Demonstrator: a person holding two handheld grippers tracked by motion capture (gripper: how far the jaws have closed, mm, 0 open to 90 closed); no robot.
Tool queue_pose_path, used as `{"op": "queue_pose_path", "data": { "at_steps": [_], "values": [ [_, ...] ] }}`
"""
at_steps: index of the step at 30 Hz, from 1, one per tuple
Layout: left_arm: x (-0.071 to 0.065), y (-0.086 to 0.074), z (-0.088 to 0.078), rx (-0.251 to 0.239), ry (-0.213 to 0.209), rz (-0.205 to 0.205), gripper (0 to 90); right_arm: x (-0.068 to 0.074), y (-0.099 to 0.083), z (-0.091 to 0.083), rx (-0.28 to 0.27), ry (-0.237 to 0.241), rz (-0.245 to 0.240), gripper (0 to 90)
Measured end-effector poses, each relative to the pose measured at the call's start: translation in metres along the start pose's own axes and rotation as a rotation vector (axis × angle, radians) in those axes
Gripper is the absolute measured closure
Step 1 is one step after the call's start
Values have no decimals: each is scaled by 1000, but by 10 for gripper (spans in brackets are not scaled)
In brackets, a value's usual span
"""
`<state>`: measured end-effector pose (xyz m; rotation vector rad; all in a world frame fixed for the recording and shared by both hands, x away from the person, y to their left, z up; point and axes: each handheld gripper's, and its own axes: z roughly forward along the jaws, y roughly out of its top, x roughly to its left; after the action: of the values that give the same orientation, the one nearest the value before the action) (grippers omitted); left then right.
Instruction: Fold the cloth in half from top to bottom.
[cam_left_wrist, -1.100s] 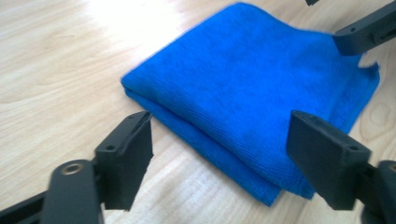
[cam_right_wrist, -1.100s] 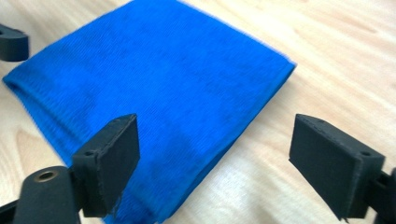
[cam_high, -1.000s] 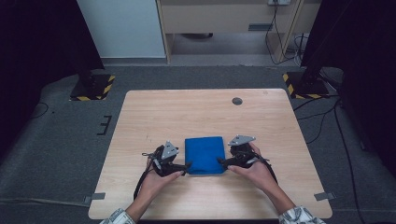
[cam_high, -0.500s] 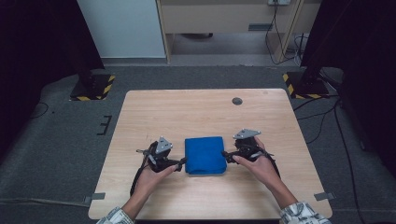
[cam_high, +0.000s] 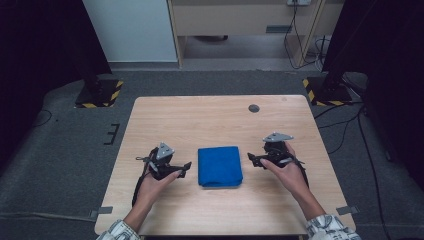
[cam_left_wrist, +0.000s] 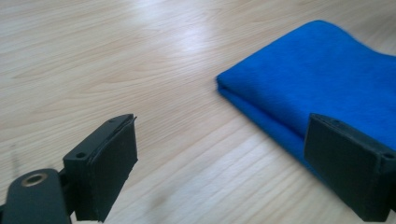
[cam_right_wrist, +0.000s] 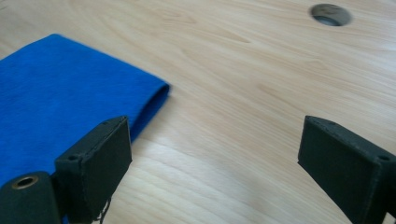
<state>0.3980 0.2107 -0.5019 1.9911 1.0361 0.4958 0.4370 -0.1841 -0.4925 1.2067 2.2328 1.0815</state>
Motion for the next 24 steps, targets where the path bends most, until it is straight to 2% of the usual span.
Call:
{"op": "queue_pose_path", "data": {
  "at_steps": [7,11,13,20,22,24],
  "values": [
    [22,-8,1,37,33,-29,94,-30,-7,-8,-4,-75,56,100],
    [34,-14,3,59,46,-46,91,-49,-15,-11,3,-103,116,100],
    [39,-16,4,74,55,-51,90,-55,-19,-11,8,-118,132,99],
    [56,-28,12,131,98,-64,85,-76,-38,-5,64,-169,198,101],
    [58,-31,14,144,110,-60,82,-78,-43,-1,78,-186,209,98],
    [60,-31,14,144,115,-62,77,-80,-46,3,118,-208,209,93]
  ]
}}
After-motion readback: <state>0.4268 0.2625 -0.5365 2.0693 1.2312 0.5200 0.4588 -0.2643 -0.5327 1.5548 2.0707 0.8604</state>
